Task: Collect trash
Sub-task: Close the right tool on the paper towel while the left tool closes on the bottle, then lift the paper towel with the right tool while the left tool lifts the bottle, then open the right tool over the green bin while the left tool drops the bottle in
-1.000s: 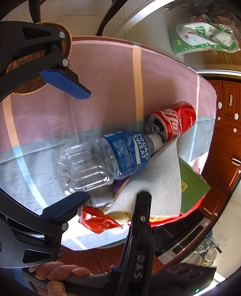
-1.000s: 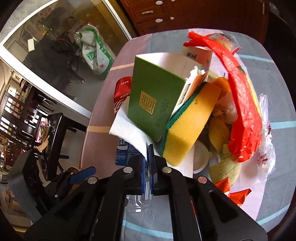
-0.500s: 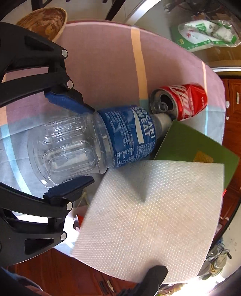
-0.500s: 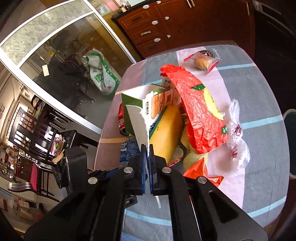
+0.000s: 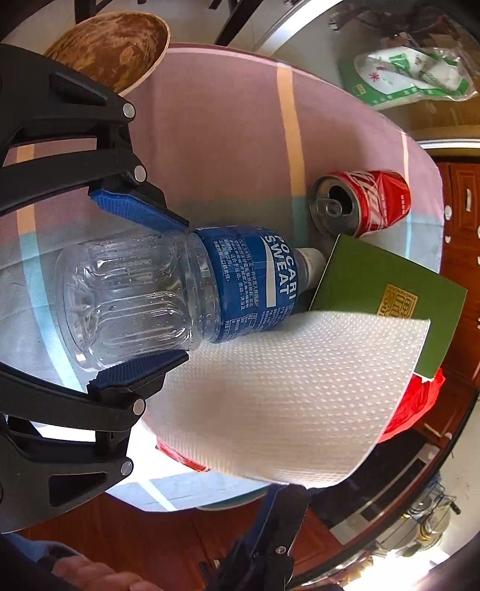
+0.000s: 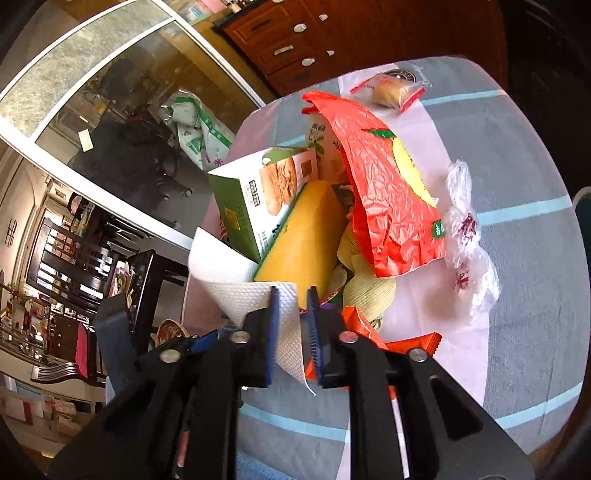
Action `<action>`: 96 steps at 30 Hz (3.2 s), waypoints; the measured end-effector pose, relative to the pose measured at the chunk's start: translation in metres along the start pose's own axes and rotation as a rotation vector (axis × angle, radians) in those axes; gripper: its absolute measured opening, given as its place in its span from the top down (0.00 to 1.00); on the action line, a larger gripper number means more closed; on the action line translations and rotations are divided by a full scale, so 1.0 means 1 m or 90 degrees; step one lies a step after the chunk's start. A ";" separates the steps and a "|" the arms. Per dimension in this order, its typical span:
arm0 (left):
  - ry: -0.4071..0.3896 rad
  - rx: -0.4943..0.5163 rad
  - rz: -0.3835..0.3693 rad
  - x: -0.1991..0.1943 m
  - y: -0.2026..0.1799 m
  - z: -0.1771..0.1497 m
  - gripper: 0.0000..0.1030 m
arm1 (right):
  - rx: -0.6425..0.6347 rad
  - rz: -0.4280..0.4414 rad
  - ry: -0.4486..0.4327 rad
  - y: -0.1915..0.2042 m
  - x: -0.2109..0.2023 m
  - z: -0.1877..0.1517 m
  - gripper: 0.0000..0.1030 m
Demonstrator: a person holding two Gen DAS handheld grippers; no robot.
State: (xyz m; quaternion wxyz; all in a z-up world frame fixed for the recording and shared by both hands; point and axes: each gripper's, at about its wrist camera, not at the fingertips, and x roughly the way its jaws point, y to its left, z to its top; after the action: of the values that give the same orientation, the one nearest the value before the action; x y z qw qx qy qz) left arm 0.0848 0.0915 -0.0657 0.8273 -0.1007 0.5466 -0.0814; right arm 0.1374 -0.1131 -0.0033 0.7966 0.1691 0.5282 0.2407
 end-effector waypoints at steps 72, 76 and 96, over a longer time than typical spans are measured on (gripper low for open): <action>-0.038 0.244 -0.128 -0.022 -0.191 0.030 0.37 | 0.241 -0.034 -0.206 -0.231 -0.164 -0.030 0.94; -0.010 0.289 -0.146 0.008 -0.240 0.045 0.37 | 0.296 -0.088 -0.206 -0.289 -0.172 -0.031 0.92; 0.110 0.397 -0.166 0.129 -0.358 0.068 0.37 | 0.413 -0.109 -0.155 -0.398 -0.126 -0.013 0.33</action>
State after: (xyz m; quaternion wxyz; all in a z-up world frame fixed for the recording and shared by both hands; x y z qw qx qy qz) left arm 0.1890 -0.2806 -0.0625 0.7515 0.0949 0.5462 -0.3577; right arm 0.1657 -0.5126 -0.1205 0.7758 0.3959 0.4905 -0.0296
